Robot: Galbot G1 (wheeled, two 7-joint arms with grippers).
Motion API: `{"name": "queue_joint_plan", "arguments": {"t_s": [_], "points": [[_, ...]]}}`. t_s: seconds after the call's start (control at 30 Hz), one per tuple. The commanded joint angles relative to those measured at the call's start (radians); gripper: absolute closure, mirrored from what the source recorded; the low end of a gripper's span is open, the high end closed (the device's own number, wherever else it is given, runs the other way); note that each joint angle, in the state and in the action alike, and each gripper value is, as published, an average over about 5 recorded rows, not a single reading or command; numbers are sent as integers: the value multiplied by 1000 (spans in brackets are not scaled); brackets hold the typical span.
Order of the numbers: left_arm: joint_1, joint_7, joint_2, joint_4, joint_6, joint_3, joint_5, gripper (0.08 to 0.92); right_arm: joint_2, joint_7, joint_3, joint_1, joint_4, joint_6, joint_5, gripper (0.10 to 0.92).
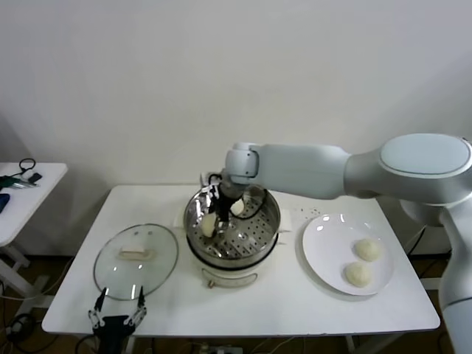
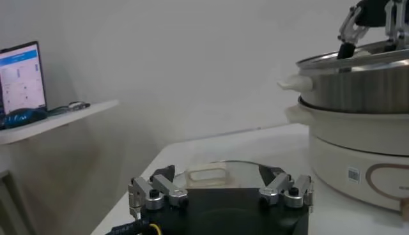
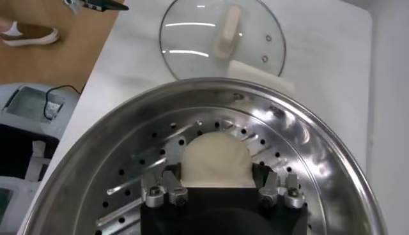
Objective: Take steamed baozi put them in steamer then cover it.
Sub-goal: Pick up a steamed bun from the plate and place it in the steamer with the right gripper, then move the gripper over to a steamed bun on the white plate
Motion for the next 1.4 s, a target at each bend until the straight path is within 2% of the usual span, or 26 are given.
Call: {"name": "queue_joint_plan", "arguments": {"t_s": [0.03, 0.13, 0.33, 0.5, 0.87, 1.13, 1.4], "points": [[0, -1, 2, 1, 1, -2, -3, 177, 25, 12, -1, -26, -19, -11, -9, 314], [-1, -1, 2, 2, 1, -3, -4, 177, 20, 11, 2, -25, -19, -13, -12, 298], [-3, -1, 2, 2, 4, -2, -3, 177, -9, -10, 14, 0, -2, -9, -13, 211], [-5, -2, 2, 0, 6, -2, 0, 177, -79, -46, 16, 58, 47, 10, -24, 203], [2, 0, 3, -1, 5, -1, 1, 177, -419, -177, -39, 244, 217, 109, -36, 203], [-19, 3, 1, -7, 25, -13, 5, 177, -622, -271, -57, 266, 279, 185, -249, 203], [-19, 2, 0, -13, 34, -27, 12, 177, -840, -290, 42, 40, 327, 219, -521, 203]]}}
